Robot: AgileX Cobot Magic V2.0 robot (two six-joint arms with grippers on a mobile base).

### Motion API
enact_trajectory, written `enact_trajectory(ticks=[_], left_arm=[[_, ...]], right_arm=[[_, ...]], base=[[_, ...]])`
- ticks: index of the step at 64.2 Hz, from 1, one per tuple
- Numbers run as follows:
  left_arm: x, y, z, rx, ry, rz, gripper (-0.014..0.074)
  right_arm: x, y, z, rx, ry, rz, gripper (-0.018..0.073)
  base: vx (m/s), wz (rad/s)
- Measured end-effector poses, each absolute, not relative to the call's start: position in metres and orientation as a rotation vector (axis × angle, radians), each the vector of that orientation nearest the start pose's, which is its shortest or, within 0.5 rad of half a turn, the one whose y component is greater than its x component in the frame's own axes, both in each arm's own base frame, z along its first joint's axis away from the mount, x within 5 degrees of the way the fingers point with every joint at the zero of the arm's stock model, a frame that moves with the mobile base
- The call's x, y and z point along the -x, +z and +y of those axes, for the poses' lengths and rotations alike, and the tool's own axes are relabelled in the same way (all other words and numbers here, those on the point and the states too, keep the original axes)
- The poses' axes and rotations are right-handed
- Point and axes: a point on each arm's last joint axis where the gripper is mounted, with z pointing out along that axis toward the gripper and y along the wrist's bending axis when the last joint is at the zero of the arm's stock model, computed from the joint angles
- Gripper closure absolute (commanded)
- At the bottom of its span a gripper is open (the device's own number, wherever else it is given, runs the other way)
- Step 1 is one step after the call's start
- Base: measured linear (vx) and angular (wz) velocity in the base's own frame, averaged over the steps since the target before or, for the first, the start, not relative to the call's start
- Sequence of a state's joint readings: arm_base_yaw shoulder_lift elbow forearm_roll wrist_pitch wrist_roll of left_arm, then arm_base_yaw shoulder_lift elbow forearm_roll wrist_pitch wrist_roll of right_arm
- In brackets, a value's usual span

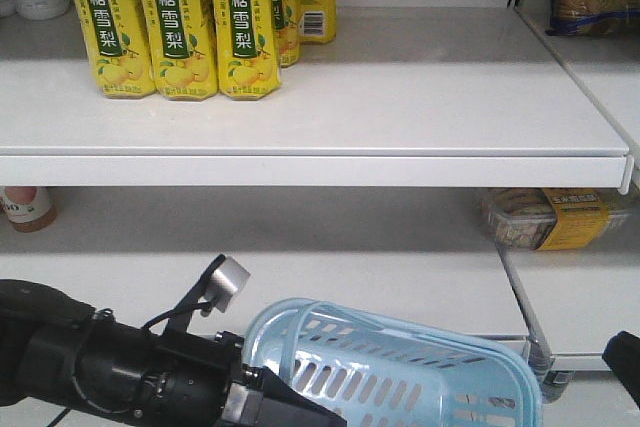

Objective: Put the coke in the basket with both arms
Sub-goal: 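Lift and swing the basket with the bottle toward the left gripper's side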

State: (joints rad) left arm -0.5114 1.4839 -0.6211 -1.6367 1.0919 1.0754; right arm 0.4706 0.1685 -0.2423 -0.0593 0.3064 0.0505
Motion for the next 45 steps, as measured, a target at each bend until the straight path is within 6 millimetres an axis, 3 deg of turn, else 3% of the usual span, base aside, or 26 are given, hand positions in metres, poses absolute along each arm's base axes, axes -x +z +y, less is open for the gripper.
enact_trajectory(ticks=[20,45], left_arm=[[-0.164,0.261,-0.174,-0.531,-1.564,2.187,0.0603],[-0.139,0.255,-0.141,-0.372,-1.306,2.152,0.0603]], right_arm=[[-0.056,0.257,0.027,0.395,0.329,1.681,0.0568],[-0.056,0.257,0.027,0.394,0.329,1.681,0.0568]], base=[[0.0,0.0],[0.0,0.0]])
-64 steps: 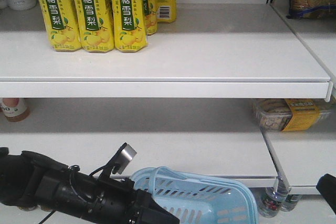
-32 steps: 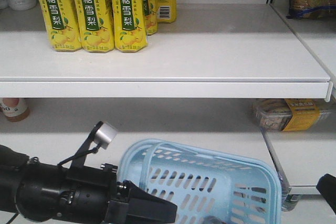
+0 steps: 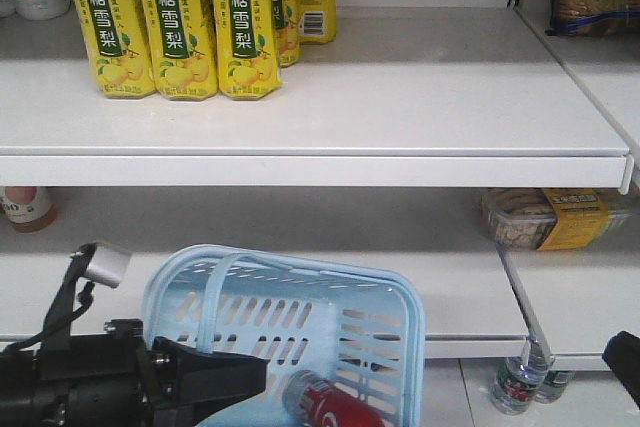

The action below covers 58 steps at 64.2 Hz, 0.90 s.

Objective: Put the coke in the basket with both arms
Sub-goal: 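Lift and swing the basket with the bottle toward the left gripper's side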

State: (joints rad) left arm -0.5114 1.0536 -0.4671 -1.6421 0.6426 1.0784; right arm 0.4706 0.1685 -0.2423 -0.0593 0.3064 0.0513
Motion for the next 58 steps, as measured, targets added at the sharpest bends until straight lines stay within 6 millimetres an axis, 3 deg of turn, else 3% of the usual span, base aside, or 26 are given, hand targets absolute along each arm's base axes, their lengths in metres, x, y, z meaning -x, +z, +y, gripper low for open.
enact_trajectory(ticks=[35,58], left_arm=[[-0.116,0.291,-0.107,-0.356,-1.047,1.89,0.0603],[-0.111,0.299,-0.093,-0.275,-0.951,1.845,0.0603]], right_arm=[[-0.056,0.257,0.027,0.394,0.329,1.681,0.0568],[-0.056,0.257,0.027,0.394,0.329,1.681,0.0568]], base=[[0.0,0.0],[0.0,0.0]])
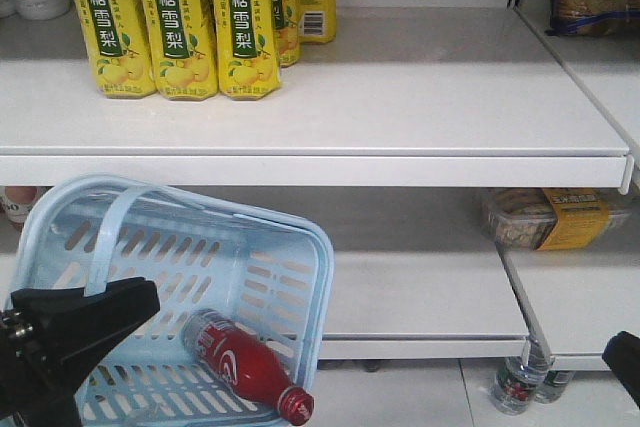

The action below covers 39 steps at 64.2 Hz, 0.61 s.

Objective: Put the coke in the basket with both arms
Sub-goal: 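Lift and swing the basket with the bottle toward the left gripper's side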

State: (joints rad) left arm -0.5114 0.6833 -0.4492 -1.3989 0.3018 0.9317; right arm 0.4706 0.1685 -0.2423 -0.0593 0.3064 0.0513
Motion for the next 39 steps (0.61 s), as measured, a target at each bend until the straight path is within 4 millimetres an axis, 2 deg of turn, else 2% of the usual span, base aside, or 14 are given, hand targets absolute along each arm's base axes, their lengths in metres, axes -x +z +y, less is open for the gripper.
enact_trajectory(ticks=[22,39], left_arm=[[-0.102,0.295,-0.078,-0.203,-0.845,1.916,0.0603],[-0.096,0.265,-0.063,-0.076,-0.769,1.94,0.0603]], right_arm=[[-0.056,0.257,0.027,0.394,0.329,1.681,0.0568],[-0.056,0.257,0.027,0.394,0.329,1.681,0.0568]], base=[[0.0,0.0],[0.0,0.0]])
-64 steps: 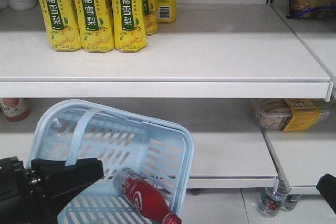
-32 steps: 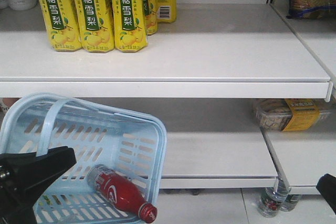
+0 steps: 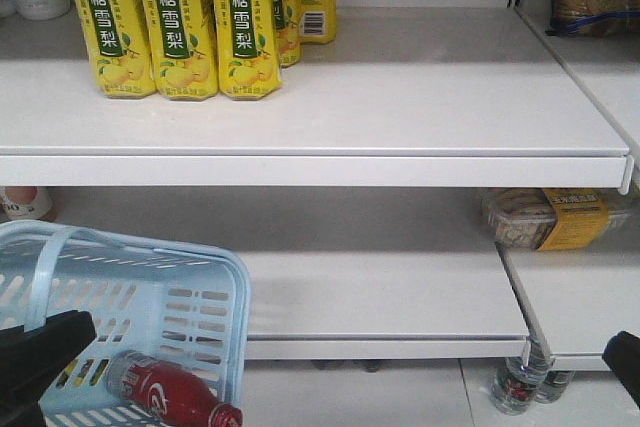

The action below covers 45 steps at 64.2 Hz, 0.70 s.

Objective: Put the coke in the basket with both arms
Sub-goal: 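Lift and swing the basket with the bottle toward the left gripper's side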

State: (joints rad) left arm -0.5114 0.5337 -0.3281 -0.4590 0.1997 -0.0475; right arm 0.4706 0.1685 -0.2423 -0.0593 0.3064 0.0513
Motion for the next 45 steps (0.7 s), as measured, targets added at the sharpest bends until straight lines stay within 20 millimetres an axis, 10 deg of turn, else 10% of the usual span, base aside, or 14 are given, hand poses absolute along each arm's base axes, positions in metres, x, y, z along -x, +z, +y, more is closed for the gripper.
enact_trajectory(ticks=[45], left_arm=[[-0.08,0.224,-0.026,0.056,-0.495,1.782,0.0603]], right_arm=[[-0.056,0.257,0.027,0.394,0.329,1.681,0.0568]], base=[[0.0,0.0]])
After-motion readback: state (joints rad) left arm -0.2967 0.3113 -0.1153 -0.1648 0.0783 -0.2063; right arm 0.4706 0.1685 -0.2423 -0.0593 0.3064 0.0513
